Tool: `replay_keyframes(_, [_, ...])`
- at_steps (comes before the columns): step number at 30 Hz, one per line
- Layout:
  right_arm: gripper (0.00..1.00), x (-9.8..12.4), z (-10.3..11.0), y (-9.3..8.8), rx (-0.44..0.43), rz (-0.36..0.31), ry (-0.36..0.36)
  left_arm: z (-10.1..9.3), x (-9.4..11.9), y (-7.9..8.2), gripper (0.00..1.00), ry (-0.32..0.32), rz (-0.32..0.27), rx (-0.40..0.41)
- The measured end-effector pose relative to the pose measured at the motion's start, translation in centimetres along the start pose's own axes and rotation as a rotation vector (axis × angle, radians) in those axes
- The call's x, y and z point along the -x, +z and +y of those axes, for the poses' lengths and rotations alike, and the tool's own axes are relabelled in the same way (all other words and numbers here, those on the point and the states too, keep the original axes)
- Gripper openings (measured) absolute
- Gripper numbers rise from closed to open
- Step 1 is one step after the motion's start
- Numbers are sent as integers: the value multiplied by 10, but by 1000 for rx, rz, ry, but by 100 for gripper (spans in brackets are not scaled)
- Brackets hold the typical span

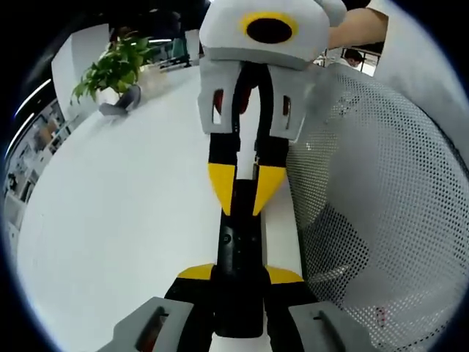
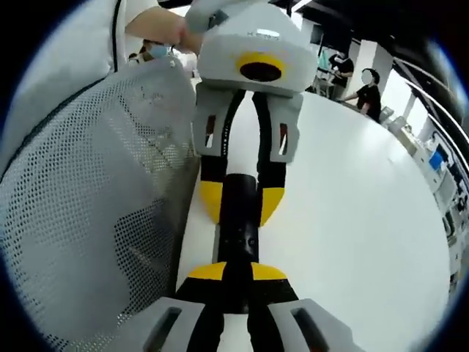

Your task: Press the specified remote control buttons in sequence, fully releasing each button before pressing the next.

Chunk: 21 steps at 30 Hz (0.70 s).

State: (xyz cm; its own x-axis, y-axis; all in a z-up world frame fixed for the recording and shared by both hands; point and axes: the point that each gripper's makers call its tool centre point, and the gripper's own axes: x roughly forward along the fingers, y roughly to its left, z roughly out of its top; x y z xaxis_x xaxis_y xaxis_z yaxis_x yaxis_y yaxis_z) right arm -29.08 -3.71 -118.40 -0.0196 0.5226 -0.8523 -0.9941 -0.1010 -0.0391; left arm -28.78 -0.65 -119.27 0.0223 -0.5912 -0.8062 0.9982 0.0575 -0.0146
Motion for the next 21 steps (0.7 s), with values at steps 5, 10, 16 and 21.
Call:
replay_keyframes(5, [7, -3, -1, 0, 8, 144, 40, 0, 0, 0, 24, 2, -4, 0])
replay_keyframes(10, [7, -1, -2, -1, -70, 98, 30, 0, 0, 0, 24, 4, -5, 3])
replay_keyframes(16, [7, 2, 0, 1, -62, -119, -48, 0, 0, 1, 24, 16, -14, 17])
replay_keyframes(21, [7, 1, 0, 3, -6, -88, -36, 0, 0, 1, 24, 16, -12, 13])
